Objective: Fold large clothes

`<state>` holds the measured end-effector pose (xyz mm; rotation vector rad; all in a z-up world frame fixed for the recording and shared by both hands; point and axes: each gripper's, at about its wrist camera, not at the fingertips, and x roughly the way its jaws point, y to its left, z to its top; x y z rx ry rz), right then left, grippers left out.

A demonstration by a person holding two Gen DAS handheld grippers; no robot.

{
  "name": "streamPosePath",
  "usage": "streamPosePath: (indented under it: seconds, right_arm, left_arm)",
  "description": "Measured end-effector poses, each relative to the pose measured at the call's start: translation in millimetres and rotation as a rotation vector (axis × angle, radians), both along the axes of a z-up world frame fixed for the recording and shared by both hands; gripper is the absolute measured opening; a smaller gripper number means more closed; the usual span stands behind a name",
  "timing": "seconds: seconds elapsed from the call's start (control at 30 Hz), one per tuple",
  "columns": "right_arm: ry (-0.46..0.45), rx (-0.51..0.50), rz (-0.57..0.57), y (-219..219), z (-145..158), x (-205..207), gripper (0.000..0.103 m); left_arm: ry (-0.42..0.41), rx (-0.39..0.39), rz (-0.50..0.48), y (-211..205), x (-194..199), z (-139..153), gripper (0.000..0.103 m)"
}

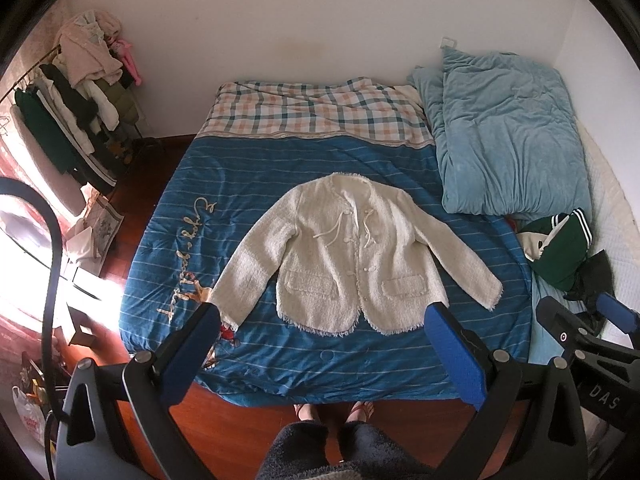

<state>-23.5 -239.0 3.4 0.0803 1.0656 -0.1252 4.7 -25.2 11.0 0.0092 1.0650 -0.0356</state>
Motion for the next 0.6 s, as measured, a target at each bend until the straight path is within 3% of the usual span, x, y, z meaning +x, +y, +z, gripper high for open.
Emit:
streamPosePath:
  seconds: [0.4,0.6]
  right_arm:
    - [0.012,0.024,-0.016,5,-18,-3,0.103]
    - [0.013,0.224,-0.082,-16,-46,10,0.103]
  left_arm:
    - [0.005,-0.003,-0.005,2,0,-4,0.103]
    - [-0.039,0.040,0.011,4,19,-24,0.103]
